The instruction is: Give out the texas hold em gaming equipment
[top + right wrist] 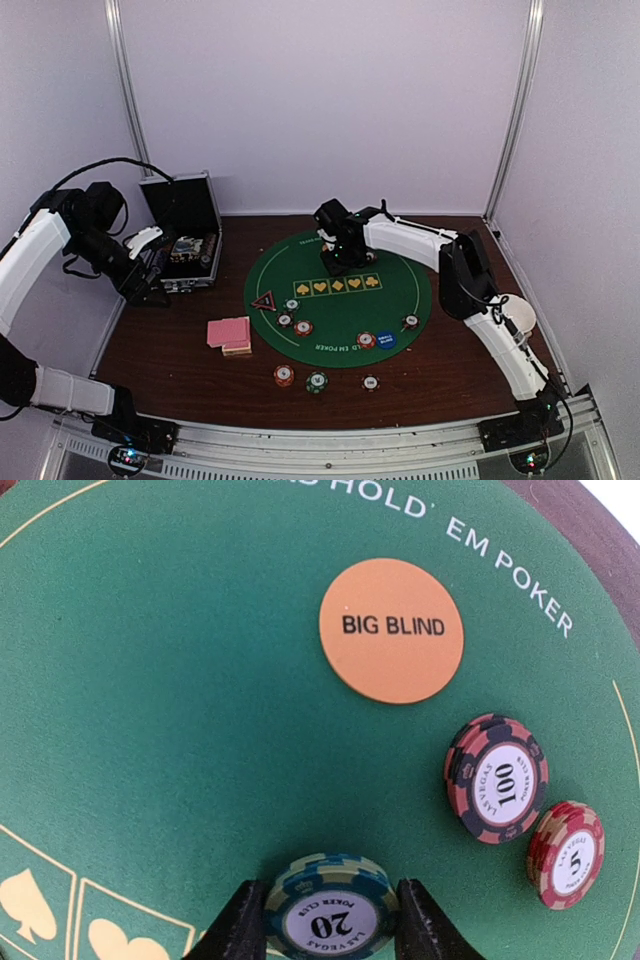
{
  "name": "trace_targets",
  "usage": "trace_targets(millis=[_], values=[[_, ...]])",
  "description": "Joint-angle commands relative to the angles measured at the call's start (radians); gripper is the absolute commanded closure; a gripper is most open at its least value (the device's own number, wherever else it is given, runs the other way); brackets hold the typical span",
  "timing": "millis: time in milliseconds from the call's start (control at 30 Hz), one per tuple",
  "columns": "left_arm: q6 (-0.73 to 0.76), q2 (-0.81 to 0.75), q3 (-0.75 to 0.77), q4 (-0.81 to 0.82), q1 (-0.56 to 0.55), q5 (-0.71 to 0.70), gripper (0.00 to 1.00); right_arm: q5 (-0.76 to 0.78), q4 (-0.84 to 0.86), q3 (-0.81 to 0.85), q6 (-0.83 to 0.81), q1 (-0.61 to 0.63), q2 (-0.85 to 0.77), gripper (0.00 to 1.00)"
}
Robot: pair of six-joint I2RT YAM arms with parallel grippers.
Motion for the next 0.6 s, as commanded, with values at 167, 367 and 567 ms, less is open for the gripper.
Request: trace_targets(millis=[167, 367, 567], values=[[0.017, 0.014, 0.018, 0.001, -0.005, 0.011, 0.03, -0.017, -0.004, 0.063, 0.008, -0.015, 0.013, 0.43], [0.015, 0.017, 0.018, 0.0, -0.005, 0.011, 0.02, -0.023, 0.004, -0.008, -0.004, -0.003, -0.105, 0.34], [0.014, 0.008, 0.009, 0.0, -0.004, 0.001, 0.02, -0.024, 0.041, -0.2, -0.033, 0.06, -0.306, 0.34]])
